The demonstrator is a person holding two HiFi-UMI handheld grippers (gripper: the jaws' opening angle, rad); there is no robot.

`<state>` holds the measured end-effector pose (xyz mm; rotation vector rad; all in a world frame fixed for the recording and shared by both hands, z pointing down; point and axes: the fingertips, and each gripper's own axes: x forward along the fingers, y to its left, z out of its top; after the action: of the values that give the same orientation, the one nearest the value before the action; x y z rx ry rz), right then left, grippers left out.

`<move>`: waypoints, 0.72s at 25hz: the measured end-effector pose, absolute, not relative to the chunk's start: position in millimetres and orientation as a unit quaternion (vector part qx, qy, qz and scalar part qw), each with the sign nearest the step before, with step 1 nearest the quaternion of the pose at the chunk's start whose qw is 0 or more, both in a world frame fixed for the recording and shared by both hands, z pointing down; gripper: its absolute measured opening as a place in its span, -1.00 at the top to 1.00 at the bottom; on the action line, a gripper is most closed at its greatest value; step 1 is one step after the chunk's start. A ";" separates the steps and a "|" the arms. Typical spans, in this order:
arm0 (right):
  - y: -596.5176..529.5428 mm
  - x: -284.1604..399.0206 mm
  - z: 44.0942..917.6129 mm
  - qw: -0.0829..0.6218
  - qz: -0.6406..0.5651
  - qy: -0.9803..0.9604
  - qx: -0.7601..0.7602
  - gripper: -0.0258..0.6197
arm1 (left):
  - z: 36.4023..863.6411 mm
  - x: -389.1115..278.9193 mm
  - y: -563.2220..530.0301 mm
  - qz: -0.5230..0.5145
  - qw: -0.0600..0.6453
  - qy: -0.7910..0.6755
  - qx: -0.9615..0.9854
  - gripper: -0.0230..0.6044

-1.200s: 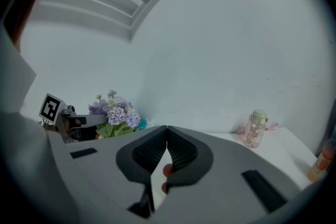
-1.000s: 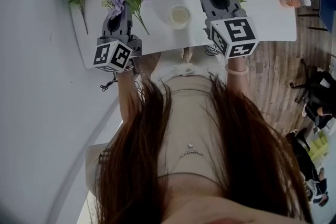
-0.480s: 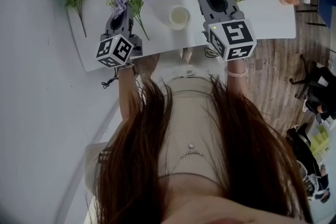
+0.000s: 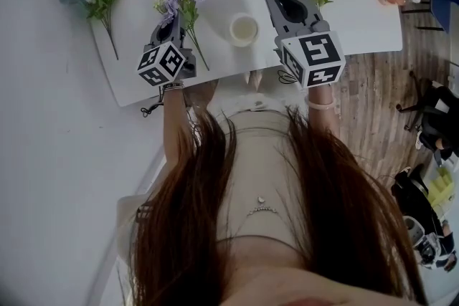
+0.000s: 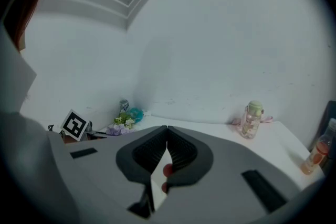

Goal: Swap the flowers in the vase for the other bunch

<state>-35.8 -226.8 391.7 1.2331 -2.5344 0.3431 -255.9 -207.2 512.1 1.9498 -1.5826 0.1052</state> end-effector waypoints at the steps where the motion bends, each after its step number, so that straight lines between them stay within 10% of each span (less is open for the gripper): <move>1: -226.6 -36.0 392.2 0.151 0.120 -0.882 0.430 0.84 | 516.8 -256.4 -208.1 0.045 0.314 -0.599 0.736 0.81; 18: -229.7 -35.0 392.2 0.148 0.124 -0.873 0.448 0.83 | 556.7 -258.8 -219.0 0.072 0.377 -0.584 0.715 0.66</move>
<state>-35.0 -229.7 392.2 1.2898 -2.5094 0.3576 -258.8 -219.0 556.7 1.8279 -1.4943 0.1835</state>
